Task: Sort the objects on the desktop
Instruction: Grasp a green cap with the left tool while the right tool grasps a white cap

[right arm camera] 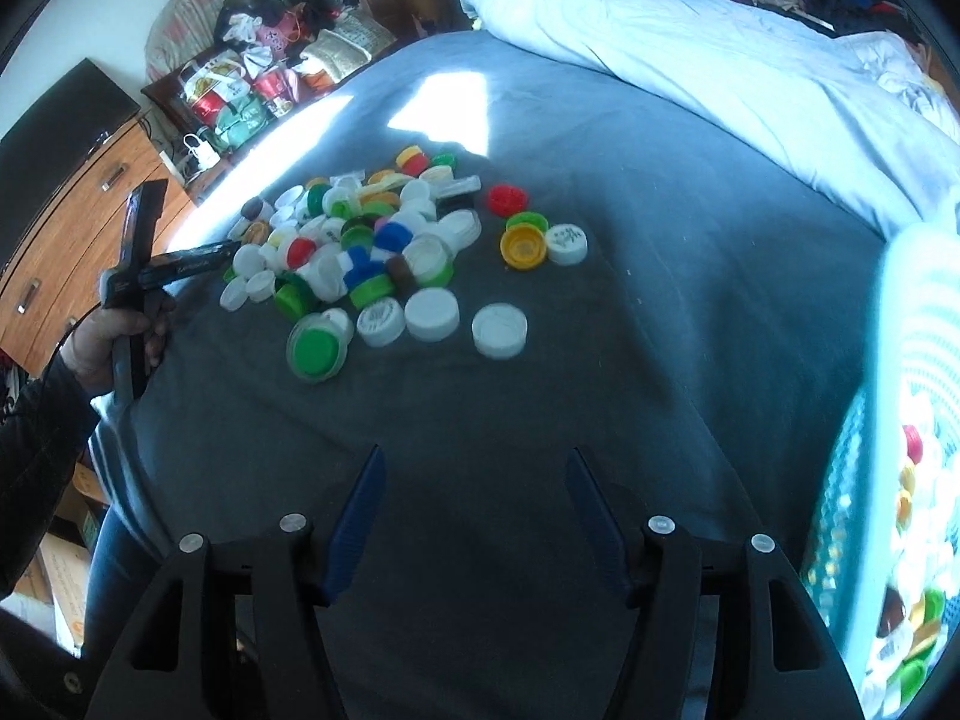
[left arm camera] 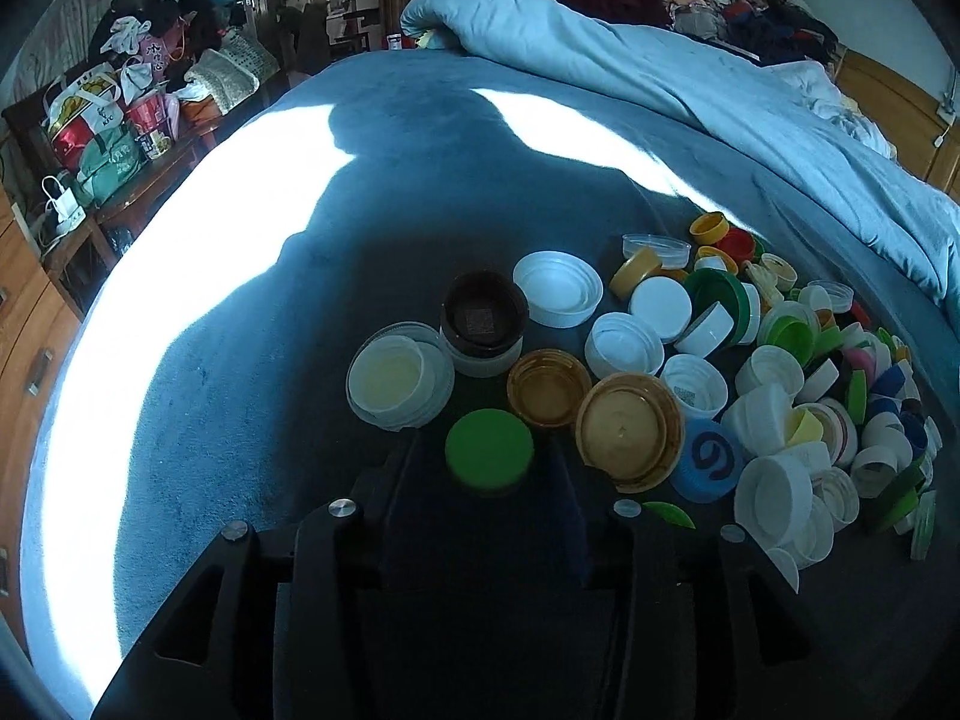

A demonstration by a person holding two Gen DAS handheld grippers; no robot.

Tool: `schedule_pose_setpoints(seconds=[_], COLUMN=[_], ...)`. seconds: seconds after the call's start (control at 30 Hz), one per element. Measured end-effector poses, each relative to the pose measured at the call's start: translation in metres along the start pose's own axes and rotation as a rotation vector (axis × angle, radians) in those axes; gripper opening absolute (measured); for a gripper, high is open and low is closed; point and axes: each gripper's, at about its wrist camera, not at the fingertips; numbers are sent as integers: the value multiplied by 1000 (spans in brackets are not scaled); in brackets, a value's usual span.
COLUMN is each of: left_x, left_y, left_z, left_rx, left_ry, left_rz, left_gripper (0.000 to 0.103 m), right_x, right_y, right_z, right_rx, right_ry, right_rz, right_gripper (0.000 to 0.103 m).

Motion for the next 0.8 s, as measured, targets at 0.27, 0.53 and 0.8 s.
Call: schedule_pose_setpoints(seconds=[0.27,0.53,0.8], left_x=[4,11,22], left_y=[33,75,104], left_z=[-3,-21,-70], left_rx=[4,-10,-77], left_ry=[61,137,117], left_rz=[-73,-111,-98], left_gripper=[25,25,25], right_x=[-28,-24,-28], right_y=[-51,-91,-35], right_z=[-4,-14,14], right_rx=[25,57,6], right_ry=[29,38,70], right_rz=[-25,2,-85], right_gripper=[68,59,32])
Point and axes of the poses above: each gripper's, at about its wrist camera, not at the fingertips, and y roughly against the way its jaws point, z to its left, x to its underside, and after that the axes turned 9 degrees about -z, right-handed
